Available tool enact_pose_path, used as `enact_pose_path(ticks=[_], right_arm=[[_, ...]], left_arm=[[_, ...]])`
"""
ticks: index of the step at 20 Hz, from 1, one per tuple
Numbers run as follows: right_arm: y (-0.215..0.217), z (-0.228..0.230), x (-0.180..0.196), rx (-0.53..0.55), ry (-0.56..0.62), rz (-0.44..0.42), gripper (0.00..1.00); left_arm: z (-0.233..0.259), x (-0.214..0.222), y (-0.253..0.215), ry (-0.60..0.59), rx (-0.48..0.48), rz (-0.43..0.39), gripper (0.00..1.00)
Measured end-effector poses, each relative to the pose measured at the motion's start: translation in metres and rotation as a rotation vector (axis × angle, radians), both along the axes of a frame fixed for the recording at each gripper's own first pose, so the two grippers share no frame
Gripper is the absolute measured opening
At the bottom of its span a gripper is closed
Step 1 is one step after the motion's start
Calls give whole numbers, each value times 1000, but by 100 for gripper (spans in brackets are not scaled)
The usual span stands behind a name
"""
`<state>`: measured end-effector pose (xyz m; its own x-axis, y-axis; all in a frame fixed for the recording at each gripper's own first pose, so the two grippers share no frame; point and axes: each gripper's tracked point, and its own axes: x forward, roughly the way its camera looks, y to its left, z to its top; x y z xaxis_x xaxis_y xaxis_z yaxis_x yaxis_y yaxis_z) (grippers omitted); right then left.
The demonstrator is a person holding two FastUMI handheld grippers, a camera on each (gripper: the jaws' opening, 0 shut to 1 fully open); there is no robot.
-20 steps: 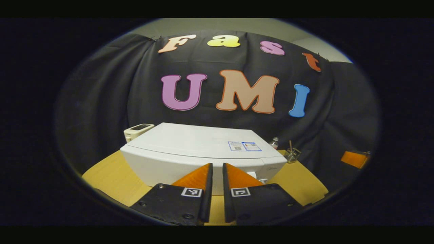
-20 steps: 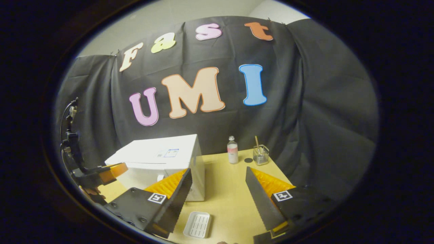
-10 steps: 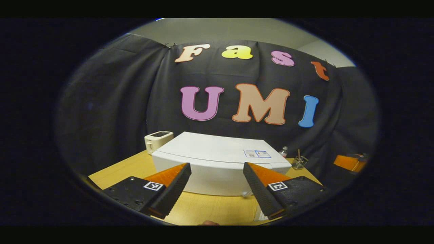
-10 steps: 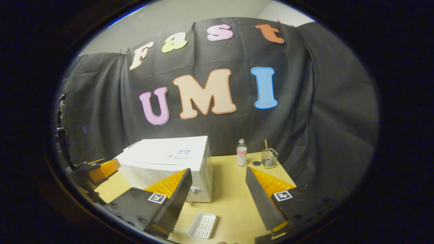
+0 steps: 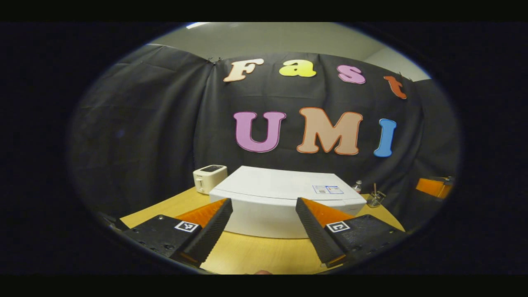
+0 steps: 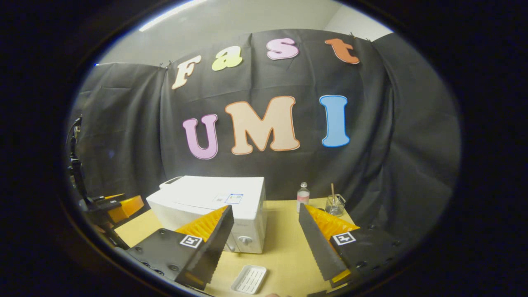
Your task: Open the microwave oven with the left hand, put the food in, and close the microwave oven.
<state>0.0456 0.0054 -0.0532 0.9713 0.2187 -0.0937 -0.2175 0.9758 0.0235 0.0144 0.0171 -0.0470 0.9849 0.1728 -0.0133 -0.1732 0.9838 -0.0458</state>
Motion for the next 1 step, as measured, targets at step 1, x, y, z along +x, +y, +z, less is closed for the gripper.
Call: enact_pose_path(ticks=[1], right_arm=[[1,0,0,4,2,3,92]], left_arm=[[-1,-1,2,4,2,6,96]])
